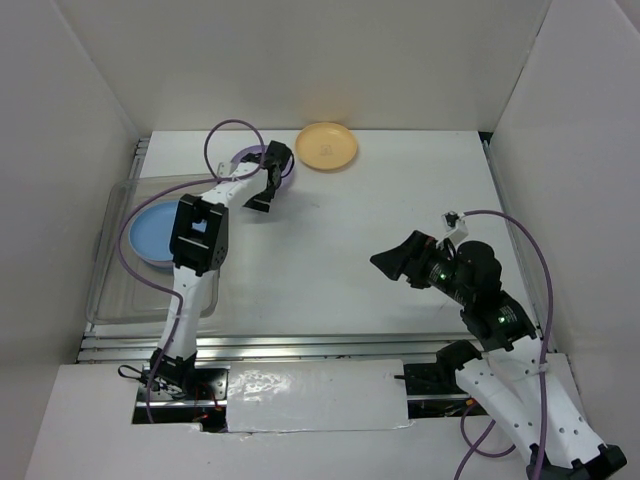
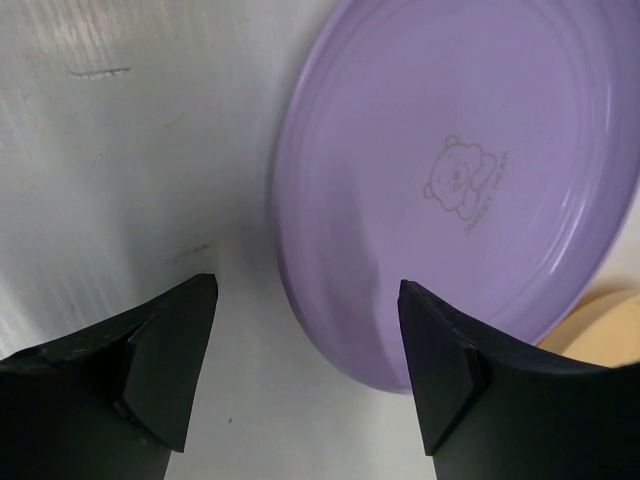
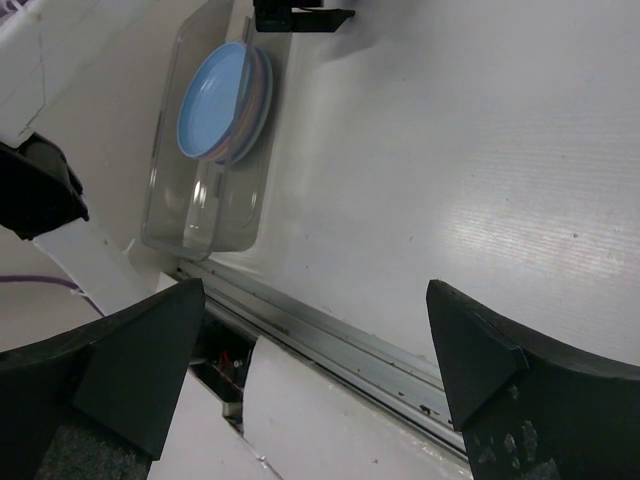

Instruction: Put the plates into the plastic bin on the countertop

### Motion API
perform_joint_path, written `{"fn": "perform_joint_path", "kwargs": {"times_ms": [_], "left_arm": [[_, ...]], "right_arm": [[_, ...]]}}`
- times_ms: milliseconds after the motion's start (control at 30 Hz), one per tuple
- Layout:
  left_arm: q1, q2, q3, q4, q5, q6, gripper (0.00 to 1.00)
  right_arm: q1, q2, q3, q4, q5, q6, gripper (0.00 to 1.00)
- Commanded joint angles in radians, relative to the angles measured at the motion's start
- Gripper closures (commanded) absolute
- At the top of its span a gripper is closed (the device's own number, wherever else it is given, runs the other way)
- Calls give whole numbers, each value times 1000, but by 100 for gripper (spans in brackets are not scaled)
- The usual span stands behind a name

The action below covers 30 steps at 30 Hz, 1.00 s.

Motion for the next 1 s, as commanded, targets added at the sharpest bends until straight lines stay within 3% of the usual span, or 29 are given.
{"fn": "perform_joint_path", "kwargs": {"times_ms": [0,200,333,533,633,700,833,967], "left_arm": [[20,35,30,-20,-29,14,15],[37,65,41,-25,8,39,26],[54,79,29,-14,40,56,50],[60,61,-16,-4,37,69,66],[66,35,-57,4,54,69,90],[64,-1,-85,4,58,80,100],[35,-103,-135,39,0,103,100],[5,-227,-133,110,-22,216,100]], "right_arm": [[9,-15,33,-10,-17,-23,0],[6,-27,39,-16,-3,-30,0],[4,-30,46,-19,-7,-31,0],[-2,-45,60,-31,-1,-34,0],[-5,-50,66,-33,-3,-33,0],[-7,-54,74,-36,-4,-31,0],[-8,-62,82,-42,-15,-25,0],[-5,-81,92,-62,-11,-17,0]]}}
